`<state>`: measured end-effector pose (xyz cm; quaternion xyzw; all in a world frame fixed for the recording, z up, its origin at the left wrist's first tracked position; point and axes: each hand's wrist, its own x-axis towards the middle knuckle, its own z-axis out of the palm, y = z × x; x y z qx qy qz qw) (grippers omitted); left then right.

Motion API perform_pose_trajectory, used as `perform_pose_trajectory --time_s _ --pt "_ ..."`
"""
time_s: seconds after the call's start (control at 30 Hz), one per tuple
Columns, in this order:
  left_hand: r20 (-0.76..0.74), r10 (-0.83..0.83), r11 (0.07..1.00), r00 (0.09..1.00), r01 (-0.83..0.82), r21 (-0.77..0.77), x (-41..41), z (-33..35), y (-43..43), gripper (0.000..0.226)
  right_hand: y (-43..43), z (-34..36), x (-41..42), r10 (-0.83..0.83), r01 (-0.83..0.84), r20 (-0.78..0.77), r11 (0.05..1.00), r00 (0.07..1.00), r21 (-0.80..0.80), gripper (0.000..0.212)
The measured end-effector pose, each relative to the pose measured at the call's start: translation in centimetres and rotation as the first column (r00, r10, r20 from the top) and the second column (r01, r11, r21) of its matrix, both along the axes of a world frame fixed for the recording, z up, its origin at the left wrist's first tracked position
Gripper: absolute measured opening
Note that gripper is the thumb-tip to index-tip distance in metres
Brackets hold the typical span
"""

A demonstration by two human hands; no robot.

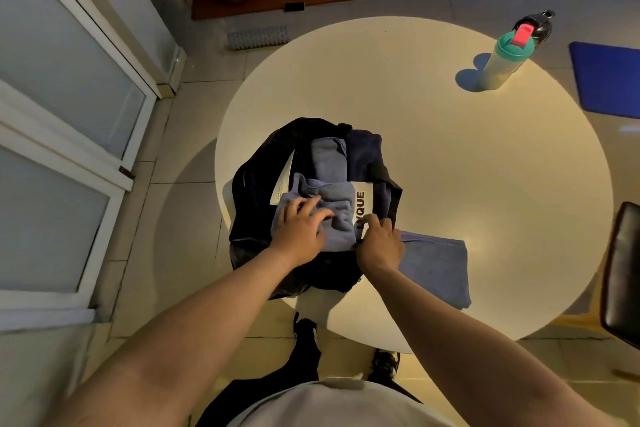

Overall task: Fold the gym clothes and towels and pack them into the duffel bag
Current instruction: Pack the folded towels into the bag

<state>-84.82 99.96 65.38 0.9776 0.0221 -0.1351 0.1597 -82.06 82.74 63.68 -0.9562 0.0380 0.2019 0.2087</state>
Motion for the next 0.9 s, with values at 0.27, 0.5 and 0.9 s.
perform_pose_trajectory --time_s 0.27,0.5,0.9 --pt "0.174 0.031 0.998 0.984 -0.04 0.046 2.8 0.0 -0.6 0.021 -0.6 -0.4 0.6 -0.246 0.229 0.044 0.944 0.968 0.235 0.017" --pt "0.475 0.083 0.993 0.876 -0.034 -0.111 4.9 0.9 -0.9 0.01 -1.0 -0.3 -0.7 -0.456 0.337 0.053 0.726 0.888 0.6 0.014" --pt "0.05 -0.231 0.945 0.972 0.236 -0.225 3.1 0.6 1.2 0.061 -0.9 0.5 0.0 -0.524 0.442 -0.096 0.589 0.846 0.677 0.015"
